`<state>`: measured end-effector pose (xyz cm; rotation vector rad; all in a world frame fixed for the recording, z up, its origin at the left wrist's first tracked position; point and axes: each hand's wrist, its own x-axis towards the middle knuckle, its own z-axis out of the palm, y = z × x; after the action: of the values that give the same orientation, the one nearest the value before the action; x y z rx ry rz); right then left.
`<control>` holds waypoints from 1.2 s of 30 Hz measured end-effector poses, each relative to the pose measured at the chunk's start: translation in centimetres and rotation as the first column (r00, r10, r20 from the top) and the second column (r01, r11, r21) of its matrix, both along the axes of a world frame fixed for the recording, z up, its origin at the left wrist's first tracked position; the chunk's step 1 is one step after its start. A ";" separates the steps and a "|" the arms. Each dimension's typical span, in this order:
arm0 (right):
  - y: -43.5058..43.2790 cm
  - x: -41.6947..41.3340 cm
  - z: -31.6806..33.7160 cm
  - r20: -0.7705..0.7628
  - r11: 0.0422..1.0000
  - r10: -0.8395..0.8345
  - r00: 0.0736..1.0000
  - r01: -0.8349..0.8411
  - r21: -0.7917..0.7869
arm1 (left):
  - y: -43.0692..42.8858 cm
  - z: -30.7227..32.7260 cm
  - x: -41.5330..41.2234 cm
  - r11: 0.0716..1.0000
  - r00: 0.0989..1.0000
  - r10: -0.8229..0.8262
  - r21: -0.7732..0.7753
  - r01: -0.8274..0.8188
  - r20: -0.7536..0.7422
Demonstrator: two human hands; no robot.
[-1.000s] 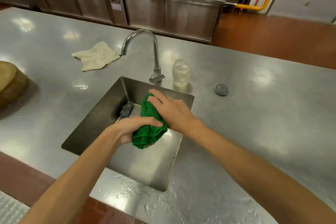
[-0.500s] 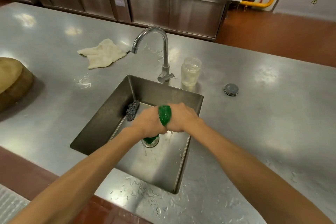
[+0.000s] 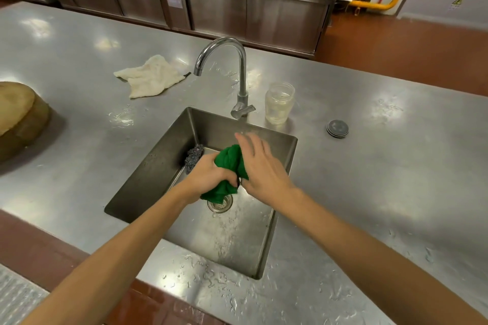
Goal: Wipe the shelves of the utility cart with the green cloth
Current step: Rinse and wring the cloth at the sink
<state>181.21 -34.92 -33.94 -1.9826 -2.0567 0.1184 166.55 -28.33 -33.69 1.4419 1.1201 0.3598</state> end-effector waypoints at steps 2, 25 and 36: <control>-1.2 0.0 -0.2 0.073 0.987 0.066 0.995 -0.076 0.139 | -0.1 0.1 -0.6 0.991 0.993 0.060 -0.129 -0.047 0.099; 3.4 -1.1 2.4 0.271 0.973 0.084 0.959 -0.021 -0.231 | 0.9 -1.3 0.3 0.691 0.810 -0.036 0.571 0.443 -0.585; 5.2 0.2 2.1 0.087 0.860 0.066 0.994 -0.013 -0.510 | 1.7 -3.8 0.3 0.539 0.856 -0.067 0.704 0.464 -0.513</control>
<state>181.38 -29.70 -31.84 -2.2753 -2.3095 0.6484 166.89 -26.65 -37.53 2.6186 1.0758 0.3517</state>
